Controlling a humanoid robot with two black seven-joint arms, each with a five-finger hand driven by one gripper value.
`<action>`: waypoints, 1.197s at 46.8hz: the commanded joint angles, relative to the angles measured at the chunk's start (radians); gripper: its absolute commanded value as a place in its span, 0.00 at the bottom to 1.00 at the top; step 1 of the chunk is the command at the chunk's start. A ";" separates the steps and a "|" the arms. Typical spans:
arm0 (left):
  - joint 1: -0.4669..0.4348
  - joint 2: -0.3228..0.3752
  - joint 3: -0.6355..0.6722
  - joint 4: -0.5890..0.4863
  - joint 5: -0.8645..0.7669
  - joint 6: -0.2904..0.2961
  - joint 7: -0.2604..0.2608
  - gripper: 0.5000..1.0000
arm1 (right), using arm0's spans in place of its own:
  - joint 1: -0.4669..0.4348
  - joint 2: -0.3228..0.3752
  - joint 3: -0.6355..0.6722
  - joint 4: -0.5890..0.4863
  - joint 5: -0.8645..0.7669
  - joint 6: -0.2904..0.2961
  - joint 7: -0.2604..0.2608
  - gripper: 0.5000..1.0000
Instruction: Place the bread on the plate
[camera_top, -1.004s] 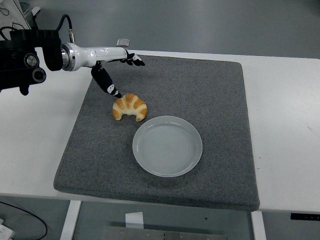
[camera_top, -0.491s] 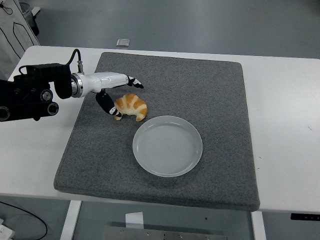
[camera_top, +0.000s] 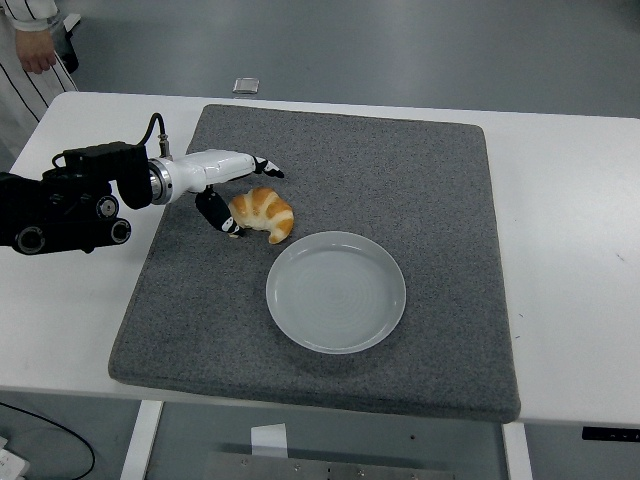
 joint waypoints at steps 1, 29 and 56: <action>0.002 -0.001 -0.001 0.005 0.000 0.000 0.000 0.92 | 0.000 0.000 0.000 0.000 0.000 0.000 0.000 0.86; 0.023 -0.032 -0.005 0.031 -0.002 0.000 0.000 0.93 | 0.000 0.000 0.000 0.000 0.001 0.000 0.000 0.86; 0.049 -0.066 -0.011 0.048 -0.002 0.000 -0.002 0.92 | 0.000 0.000 0.000 0.000 0.001 0.000 0.000 0.86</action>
